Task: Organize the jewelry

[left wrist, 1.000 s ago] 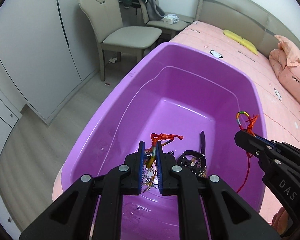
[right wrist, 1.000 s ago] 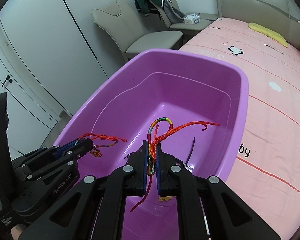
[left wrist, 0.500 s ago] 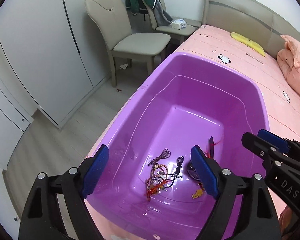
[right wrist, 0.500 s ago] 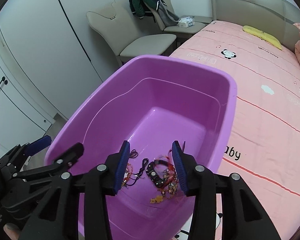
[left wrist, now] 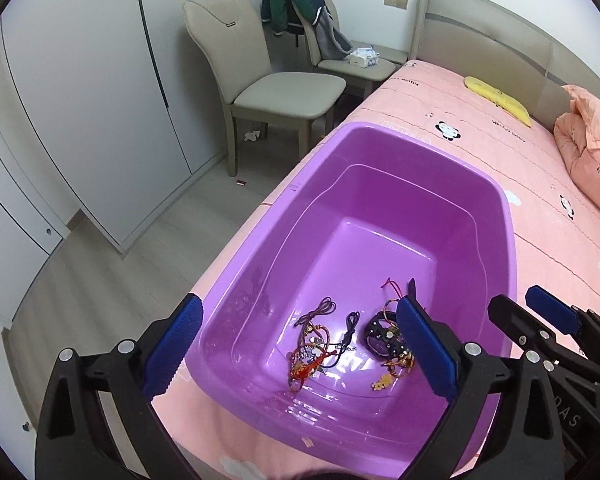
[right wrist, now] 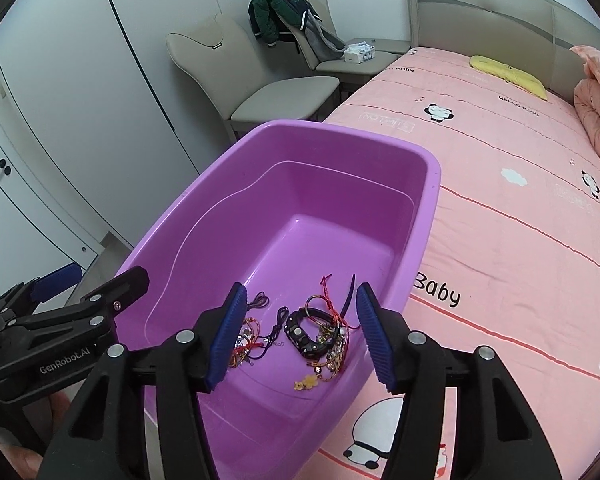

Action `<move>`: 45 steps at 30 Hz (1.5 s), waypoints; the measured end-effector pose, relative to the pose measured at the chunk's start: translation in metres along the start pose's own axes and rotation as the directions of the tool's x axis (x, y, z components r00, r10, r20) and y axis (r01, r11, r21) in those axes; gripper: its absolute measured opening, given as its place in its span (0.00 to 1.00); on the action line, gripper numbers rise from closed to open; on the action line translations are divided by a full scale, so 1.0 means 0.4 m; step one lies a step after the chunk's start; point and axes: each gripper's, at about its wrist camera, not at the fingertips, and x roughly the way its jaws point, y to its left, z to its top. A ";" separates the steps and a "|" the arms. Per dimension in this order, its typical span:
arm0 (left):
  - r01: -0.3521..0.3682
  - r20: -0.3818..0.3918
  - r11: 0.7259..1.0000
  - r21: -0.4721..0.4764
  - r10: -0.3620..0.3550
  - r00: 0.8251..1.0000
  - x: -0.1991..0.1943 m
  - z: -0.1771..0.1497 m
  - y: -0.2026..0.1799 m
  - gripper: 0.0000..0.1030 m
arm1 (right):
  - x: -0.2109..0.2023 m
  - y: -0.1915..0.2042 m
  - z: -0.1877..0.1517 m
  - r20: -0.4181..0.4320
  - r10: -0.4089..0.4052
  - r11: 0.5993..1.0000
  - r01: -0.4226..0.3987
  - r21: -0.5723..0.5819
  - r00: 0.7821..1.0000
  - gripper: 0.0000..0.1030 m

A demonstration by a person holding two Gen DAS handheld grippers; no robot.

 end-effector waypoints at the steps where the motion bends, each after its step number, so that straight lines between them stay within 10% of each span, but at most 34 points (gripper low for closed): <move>1: -0.005 0.004 1.000 0.000 0.005 1.000 -0.010 -0.003 -0.002 0.93 | -0.007 0.000 -0.003 0.000 -0.004 1.000 0.004 -0.001 1.000 0.55; 45: -0.003 0.017 1.000 0.004 0.003 1.000 -0.115 -0.026 -0.018 0.94 | -0.119 -0.001 -0.033 0.012 -0.043 0.999 0.043 0.024 0.999 0.59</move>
